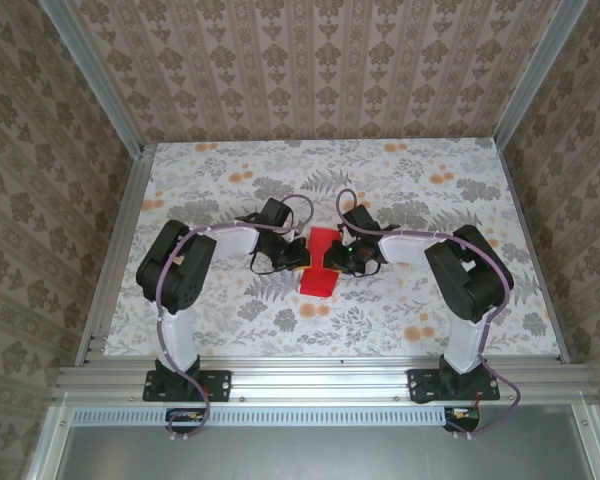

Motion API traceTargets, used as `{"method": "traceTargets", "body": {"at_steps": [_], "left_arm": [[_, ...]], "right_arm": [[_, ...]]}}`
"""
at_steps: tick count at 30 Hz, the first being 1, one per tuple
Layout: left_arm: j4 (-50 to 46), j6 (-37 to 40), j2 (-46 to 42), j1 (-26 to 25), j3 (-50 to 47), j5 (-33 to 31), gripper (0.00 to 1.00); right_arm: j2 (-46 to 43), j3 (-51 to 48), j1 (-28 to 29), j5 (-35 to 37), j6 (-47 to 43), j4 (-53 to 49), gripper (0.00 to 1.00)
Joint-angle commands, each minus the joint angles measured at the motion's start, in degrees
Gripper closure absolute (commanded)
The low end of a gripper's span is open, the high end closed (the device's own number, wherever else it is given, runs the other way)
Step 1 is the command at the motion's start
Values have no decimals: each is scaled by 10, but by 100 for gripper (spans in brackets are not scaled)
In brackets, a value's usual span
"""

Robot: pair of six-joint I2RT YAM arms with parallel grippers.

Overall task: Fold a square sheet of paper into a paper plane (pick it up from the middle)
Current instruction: Fold the square sheet of paper in half at the center of the table.

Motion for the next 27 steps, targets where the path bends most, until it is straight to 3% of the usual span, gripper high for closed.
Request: {"method": "traceTargets", "body": {"at_steps": [1,13,21,27], "left_arm": [[-54,17,46,-5,-15,-54,95],[-58,10,47,-7,-16,-65,95],[-59,9,47,-9,-15,-68,95],[-60,8,45,-9,-15,-69,95]], "right_arm": [[-18,-4,1,1,-11,-12,78],[-50,-40,12,-63,10,3,78],[-20,-46,12,-35,7,-23,79],[-78,-52,24,-72,12,7,78]]}}
